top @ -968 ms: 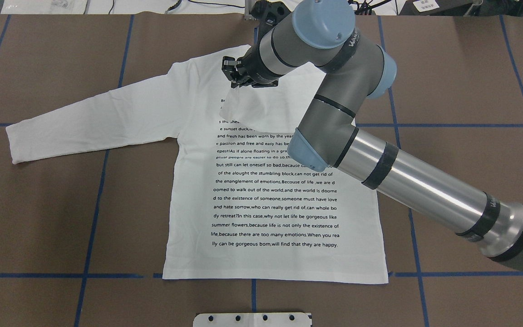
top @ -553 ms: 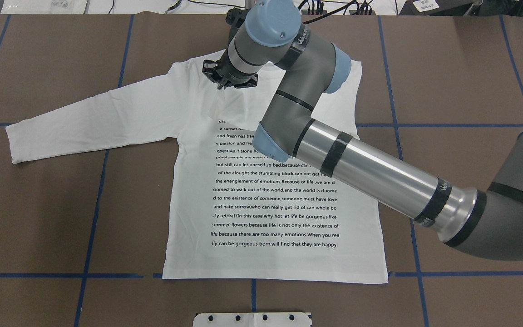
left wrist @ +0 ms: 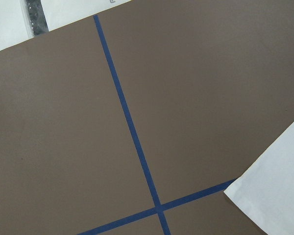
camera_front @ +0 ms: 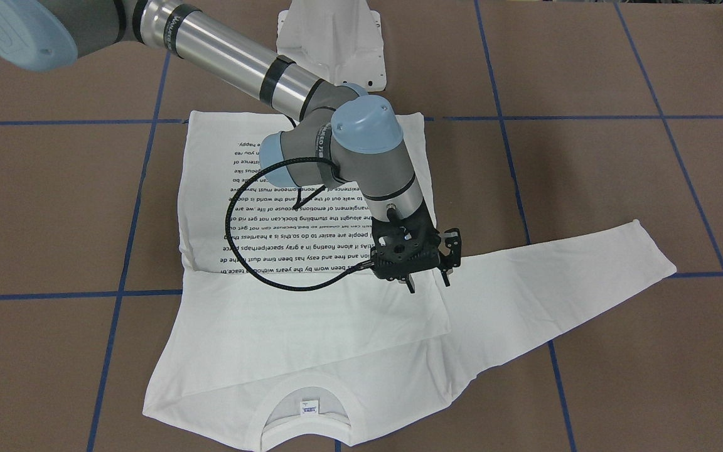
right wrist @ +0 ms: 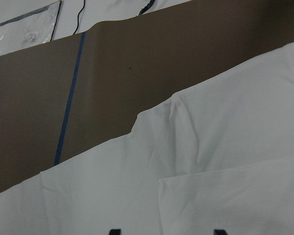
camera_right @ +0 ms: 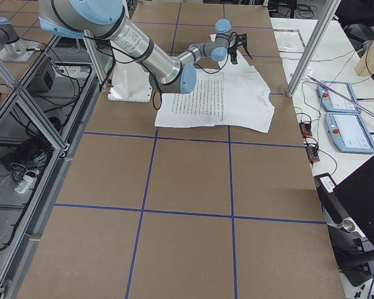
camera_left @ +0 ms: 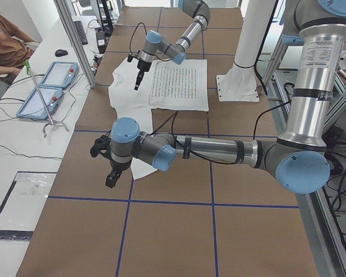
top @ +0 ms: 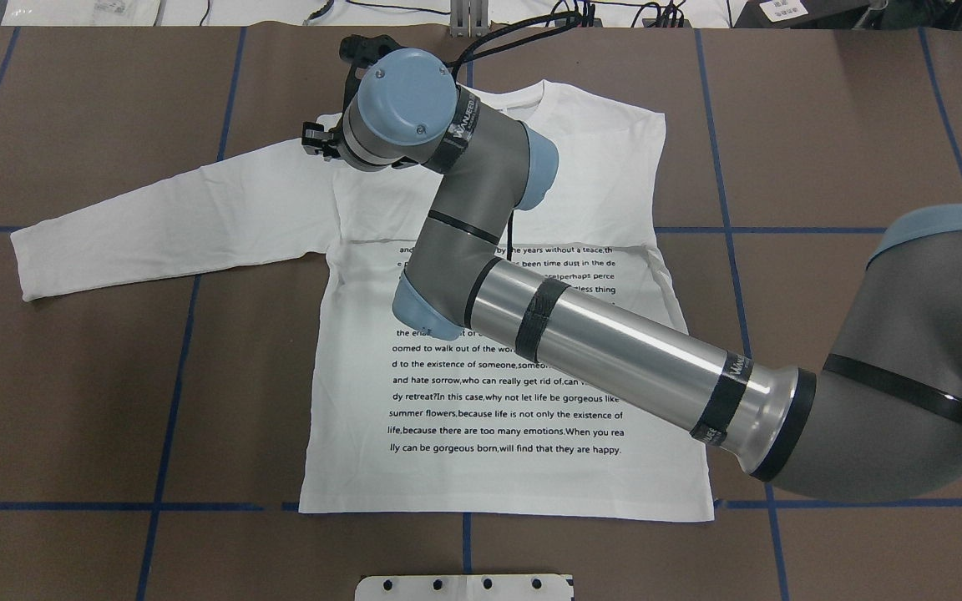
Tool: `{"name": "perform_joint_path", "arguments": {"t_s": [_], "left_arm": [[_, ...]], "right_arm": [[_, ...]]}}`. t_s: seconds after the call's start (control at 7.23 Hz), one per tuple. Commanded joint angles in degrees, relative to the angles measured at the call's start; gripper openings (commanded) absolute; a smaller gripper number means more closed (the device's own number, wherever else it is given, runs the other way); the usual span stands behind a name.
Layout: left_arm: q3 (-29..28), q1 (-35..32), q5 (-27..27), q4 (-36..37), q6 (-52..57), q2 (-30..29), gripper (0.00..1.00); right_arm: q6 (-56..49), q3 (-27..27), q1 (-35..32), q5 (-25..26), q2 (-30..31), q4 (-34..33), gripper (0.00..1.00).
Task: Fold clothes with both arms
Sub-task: 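Carry the sleeve across the shirt body toward the collar and release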
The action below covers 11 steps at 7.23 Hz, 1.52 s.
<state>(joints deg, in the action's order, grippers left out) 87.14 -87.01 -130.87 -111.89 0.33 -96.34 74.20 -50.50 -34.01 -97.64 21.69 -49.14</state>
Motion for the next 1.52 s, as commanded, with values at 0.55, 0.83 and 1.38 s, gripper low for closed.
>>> {"name": "perform_joint_path", "arguments": {"t_s": [0.55,0.83,1.38], "left_arm": [[-1.8,8.9,0.4,-10.3,-27.7,0.7,1.00],[-1.5,13.8,0.4,-13.6,-37.3,2.1,1.00],[-5.4,21.2,5.1,-17.9,-43.4,2.3,1.00]], "right_arm": [[0.3,-19.8,-5.8,-10.1,12.6,-16.6,1.00],[-3.0,-27.2,-12.1,-20.4,15.9,-33.0,1.00],[-36.9,-43.7,-27.5,-29.6,31.6,-56.1,1.00]]}}
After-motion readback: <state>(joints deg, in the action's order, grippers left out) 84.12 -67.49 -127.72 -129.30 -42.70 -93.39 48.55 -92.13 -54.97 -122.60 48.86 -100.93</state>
